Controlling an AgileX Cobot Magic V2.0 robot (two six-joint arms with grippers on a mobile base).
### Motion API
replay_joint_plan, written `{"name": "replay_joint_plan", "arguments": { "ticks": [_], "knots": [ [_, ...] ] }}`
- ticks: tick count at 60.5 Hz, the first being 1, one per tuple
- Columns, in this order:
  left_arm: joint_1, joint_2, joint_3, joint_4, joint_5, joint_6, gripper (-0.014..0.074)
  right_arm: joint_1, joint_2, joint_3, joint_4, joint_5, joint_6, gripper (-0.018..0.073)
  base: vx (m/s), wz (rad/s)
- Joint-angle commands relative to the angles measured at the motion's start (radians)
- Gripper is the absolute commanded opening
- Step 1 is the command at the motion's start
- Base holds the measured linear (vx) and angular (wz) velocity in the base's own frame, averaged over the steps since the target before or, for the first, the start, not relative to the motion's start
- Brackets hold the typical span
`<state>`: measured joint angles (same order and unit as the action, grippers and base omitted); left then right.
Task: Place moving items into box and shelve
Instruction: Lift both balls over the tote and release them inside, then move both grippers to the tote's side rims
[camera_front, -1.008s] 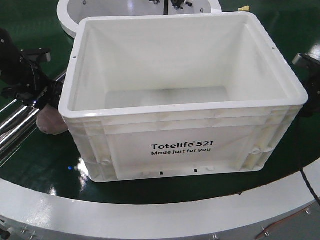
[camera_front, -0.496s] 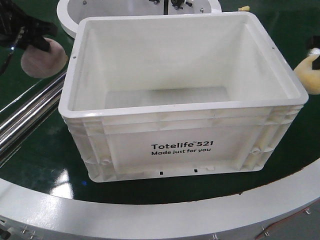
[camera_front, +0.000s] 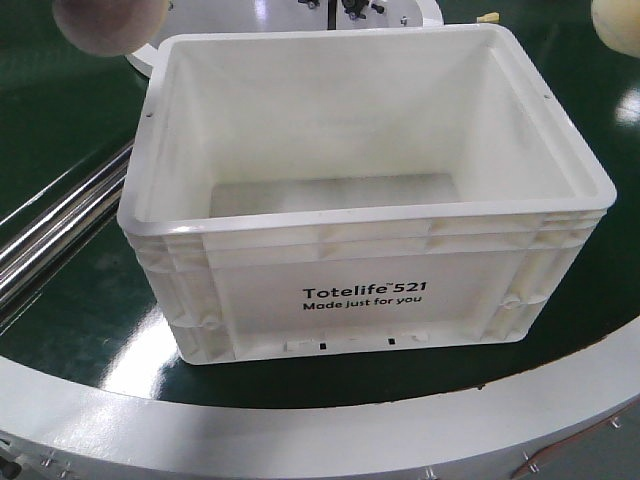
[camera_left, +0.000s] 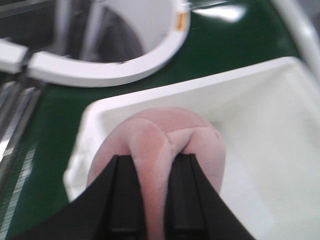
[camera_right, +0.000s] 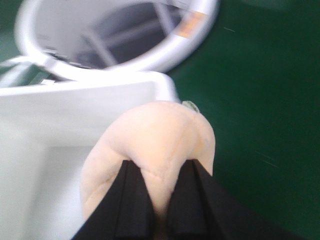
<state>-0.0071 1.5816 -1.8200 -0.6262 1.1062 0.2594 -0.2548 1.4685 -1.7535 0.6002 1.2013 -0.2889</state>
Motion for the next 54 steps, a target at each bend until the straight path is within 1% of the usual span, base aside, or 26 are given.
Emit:
{"name": "replay_joint_plan", "arguments": {
  "ticks": [1,3,5,10,16,21,22,24,28,31,35,38,42,45,47,48,54],
  "knots": [
    [-0.015,-0.047,-0.034,-0.142,-0.039,0.039,0.0006,-0.002,-0.043,-0.029,0.181,-0.014,-0.075,-0.0005,0.0,0.0],
    [-0.021,-0.048,-0.034,-0.145,-0.038,0.038,0.0019,-0.002,-0.043,-0.029,0.224,0.005,-0.095,-0.0001,0.0,0.0],
    [-0.027,-0.048,-0.034,-0.144,-0.038,0.038,0.0031,0.008,-0.043,-0.026,0.246,0.023,-0.103,0.0007,0.0,0.0],
    [-0.053,-0.048,-0.034,-0.144,-0.037,0.038,0.0095,0.062,-0.043,-0.024,0.233,0.057,-0.13,0.0043,0.0,0.0],
    [-0.098,-0.048,-0.034,-0.144,-0.038,0.038,0.0196,0.183,-0.036,-0.024,0.202,0.057,-0.167,0.013,0.0,0.0],
    [-0.141,-0.043,-0.034,-0.144,-0.041,0.038,0.0309,0.275,-0.022,-0.024,0.165,0.031,-0.165,0.0226,0.0,0.0],
    [-0.149,-0.043,-0.034,-0.144,-0.041,0.038,0.0334,0.299,-0.019,-0.024,0.146,0.02,-0.164,0.0259,0.0,0.0],
    [-0.162,-0.039,-0.034,-0.144,-0.041,0.038,0.0376,0.32,-0.015,-0.024,0.123,0.009,-0.157,0.0292,0.0,0.0],
    [-0.188,-0.033,-0.034,-0.143,-0.043,0.037,0.0466,0.367,-0.007,-0.024,0.041,-0.025,-0.111,0.0382,0.0,0.0],
    [-0.203,-0.028,-0.034,-0.135,-0.044,0.036,0.0512,0.385,-0.006,-0.024,-0.014,-0.048,-0.073,0.0429,0.0,0.0],
    [-0.213,-0.024,-0.034,-0.127,-0.047,0.032,0.0544,0.385,-0.006,-0.024,-0.064,-0.062,-0.006,0.0465,0.0,0.0],
    [-0.214,-0.024,-0.034,-0.123,-0.051,0.026,0.0549,0.385,-0.006,-0.024,-0.098,-0.059,0.031,0.0475,0.0,0.0],
    [-0.214,-0.024,-0.034,-0.115,-0.059,0.021,0.0547,0.384,-0.007,-0.024,-0.149,-0.054,0.056,0.0475,0.0,0.0],
    [-0.214,-0.024,-0.034,-0.098,-0.061,0.0,0.0545,0.384,-0.007,-0.024,-0.189,-0.05,0.076,0.0475,0.0,0.0],
    [-0.214,-0.024,-0.034,-0.071,-0.065,-0.015,0.0543,0.384,-0.007,-0.024,-0.222,-0.05,0.09,0.0475,0.0,0.0],
    [-0.214,-0.024,-0.034,-0.047,-0.07,-0.032,0.0543,0.384,-0.007,-0.024,-0.235,-0.051,0.098,0.0475,0.0,0.0],
    [-0.213,-0.024,-0.034,0.11,-0.075,-0.183,0.0543,0.384,-0.007,-0.024,-0.351,-0.064,0.187,0.0475,0.0,0.0]
  ]
}}
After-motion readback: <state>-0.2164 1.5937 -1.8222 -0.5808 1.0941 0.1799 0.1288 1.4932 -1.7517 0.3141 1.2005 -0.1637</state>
